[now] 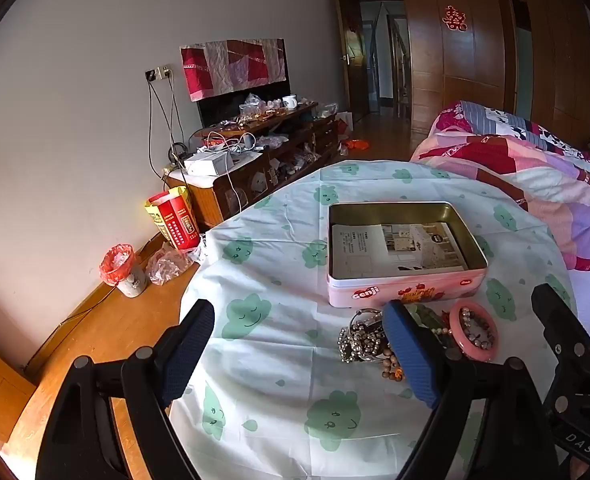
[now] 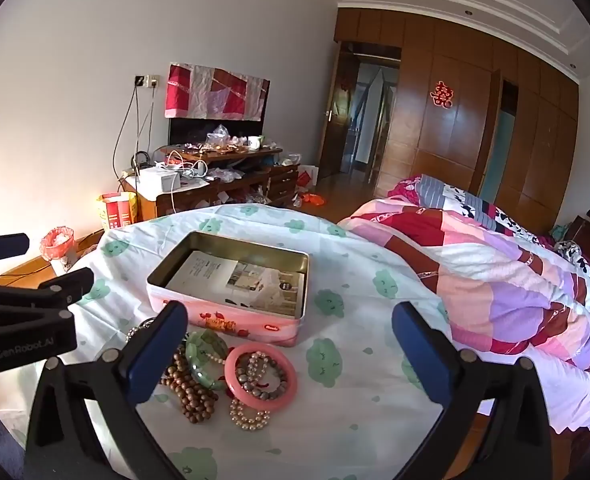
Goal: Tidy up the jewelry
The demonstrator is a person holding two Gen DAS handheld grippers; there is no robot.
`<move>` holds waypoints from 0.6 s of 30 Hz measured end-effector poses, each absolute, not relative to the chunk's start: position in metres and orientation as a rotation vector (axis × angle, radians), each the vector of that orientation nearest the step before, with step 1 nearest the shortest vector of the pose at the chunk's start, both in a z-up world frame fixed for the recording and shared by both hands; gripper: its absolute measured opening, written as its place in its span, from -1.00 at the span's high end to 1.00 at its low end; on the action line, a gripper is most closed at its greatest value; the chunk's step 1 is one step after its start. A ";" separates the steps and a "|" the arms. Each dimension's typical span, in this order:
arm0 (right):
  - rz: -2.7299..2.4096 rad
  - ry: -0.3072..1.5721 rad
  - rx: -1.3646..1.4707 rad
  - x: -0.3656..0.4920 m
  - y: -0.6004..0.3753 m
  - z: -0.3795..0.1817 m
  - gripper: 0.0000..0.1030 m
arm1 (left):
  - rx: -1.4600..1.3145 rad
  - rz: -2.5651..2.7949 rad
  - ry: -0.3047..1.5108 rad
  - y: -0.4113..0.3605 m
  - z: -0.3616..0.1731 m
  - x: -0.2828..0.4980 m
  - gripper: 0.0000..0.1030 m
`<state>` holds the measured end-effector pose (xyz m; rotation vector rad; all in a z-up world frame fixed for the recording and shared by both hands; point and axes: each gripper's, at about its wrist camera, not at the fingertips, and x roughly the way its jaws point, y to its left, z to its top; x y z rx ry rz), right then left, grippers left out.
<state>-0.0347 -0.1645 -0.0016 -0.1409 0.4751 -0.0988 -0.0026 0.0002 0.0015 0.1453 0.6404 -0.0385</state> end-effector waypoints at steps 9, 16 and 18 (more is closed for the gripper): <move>-0.096 0.478 -0.145 -0.034 -0.163 -0.003 -1.00 | 0.147 -0.034 0.658 0.001 -0.002 0.001 -0.67; -0.095 0.481 -0.144 -0.034 -0.163 -0.005 -1.00 | 0.137 -0.021 0.657 0.003 -0.003 0.003 -0.67; -0.097 0.480 -0.146 -0.034 -0.163 -0.005 -1.00 | 0.138 -0.019 0.658 0.003 -0.003 0.003 -0.67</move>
